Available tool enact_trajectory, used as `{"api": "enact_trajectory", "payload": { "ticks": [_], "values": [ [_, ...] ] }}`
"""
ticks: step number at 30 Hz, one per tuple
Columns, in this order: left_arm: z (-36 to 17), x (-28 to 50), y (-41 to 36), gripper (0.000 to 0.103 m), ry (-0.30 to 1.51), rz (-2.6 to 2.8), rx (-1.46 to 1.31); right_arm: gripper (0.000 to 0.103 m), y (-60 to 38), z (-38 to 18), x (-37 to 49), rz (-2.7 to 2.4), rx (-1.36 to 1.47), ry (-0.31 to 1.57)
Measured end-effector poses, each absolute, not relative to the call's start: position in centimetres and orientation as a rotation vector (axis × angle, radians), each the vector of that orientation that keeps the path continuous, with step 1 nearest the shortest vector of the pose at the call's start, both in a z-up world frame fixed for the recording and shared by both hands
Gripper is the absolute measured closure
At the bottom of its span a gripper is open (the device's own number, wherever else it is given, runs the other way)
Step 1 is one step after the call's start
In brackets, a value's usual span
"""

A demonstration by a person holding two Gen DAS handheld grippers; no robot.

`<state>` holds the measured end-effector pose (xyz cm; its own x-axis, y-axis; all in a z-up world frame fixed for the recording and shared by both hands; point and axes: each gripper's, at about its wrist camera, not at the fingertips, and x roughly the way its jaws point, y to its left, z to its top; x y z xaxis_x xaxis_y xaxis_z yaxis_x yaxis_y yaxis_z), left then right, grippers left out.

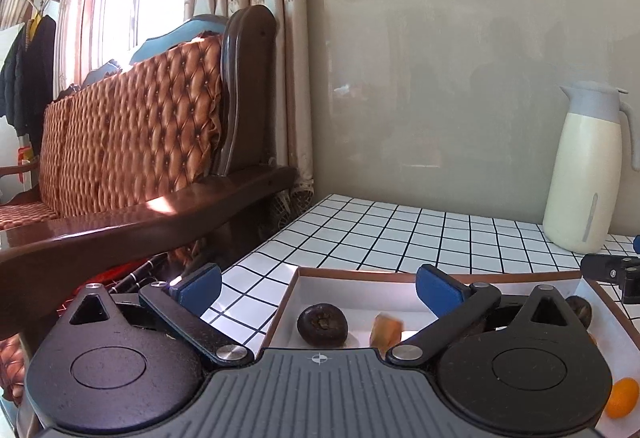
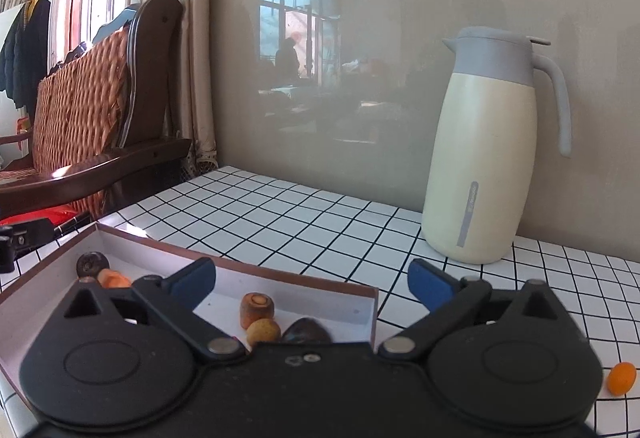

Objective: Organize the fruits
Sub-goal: 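Lower the orange half and persimmon into the box and open both tools, then move both open tools from the box toward the oranges on the table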

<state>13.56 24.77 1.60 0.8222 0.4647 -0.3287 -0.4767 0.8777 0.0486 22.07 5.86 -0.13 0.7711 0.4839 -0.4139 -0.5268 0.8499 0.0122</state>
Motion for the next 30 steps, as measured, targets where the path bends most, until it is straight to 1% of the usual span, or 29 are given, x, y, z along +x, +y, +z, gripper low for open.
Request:
{"api": "enact_trajectory", "payload": {
  "ticks": [19,30],
  "values": [
    [1.3,13.0,24.1,0.0,0.385,0.479,-0.06,0.006,5.2,-0.2,21.4,0.555,-0.098,0.444],
    [2.0,11.6,21.4,0.0,0.367,0.437,-0.045,0.006,3.2,0.5,20.2,0.54,-0.095,0.433]
  ]
}}
